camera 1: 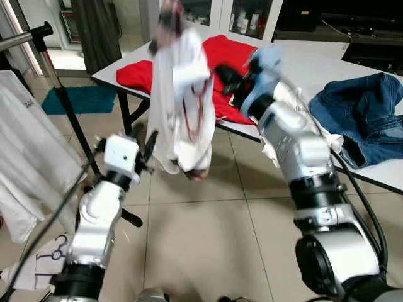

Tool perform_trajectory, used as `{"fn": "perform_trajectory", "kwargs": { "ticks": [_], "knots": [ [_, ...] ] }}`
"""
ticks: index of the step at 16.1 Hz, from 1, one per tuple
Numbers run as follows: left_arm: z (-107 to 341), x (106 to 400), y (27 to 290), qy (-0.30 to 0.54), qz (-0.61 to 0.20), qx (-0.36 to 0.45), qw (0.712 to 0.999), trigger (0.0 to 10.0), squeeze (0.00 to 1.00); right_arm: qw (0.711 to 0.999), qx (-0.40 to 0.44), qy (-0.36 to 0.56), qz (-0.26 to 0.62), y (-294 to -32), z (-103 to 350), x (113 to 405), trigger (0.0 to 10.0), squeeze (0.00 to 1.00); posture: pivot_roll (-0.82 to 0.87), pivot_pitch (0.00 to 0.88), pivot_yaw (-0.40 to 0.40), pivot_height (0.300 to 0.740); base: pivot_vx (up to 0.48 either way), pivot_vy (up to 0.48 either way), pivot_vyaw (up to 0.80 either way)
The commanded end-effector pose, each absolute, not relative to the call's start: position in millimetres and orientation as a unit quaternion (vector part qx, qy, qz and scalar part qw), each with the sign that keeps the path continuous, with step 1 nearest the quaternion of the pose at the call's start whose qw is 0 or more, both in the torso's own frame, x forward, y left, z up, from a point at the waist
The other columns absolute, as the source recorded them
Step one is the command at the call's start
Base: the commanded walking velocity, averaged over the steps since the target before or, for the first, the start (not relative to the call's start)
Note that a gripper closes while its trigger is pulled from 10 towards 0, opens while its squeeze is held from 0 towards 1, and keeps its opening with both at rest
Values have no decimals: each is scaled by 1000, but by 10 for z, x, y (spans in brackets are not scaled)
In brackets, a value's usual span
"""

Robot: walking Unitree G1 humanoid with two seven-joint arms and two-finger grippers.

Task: Hang hanger

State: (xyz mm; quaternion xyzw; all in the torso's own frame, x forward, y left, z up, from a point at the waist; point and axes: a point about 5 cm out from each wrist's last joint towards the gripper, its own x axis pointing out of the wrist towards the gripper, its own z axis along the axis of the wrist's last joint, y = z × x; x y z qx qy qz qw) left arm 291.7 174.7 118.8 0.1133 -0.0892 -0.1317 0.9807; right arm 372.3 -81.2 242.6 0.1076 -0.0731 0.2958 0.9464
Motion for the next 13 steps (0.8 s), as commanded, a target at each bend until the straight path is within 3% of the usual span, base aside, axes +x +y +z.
{"fn": "perform_trajectory", "kwargs": {
  "ticks": [1, 4, 9, 13],
  "knots": [
    [1116, 2922, 1722, -69, -133, 110, 983, 10000, 0, 939, 142, -99, 298, -846, 2572, 3713, 0, 59, 115, 0, -61, 740, 0, 0, 0],
    [971, 2945, 1715, -28, -131, 75, 988, 10000, 0, 917, 215, -125, 312, -881, 2724, 3677, 0, 55, 113, 0, -62, 740, 0, 0, 0],
    [1007, 3073, 1746, -28, -128, 75, 989, 10000, 0, 870, 340, -117, 339, -930, 2802, 3634, 0, 51, 103, 0, -52, 740, 0, 0, 0],
    [953, 3075, 1732, -18, -134, 80, 988, 10000, 0, 866, 358, -105, 334, -1000, 2788, 3642, 0, 51, 101, 0, -48, 740, 0, 0, 0]
  ]
}}
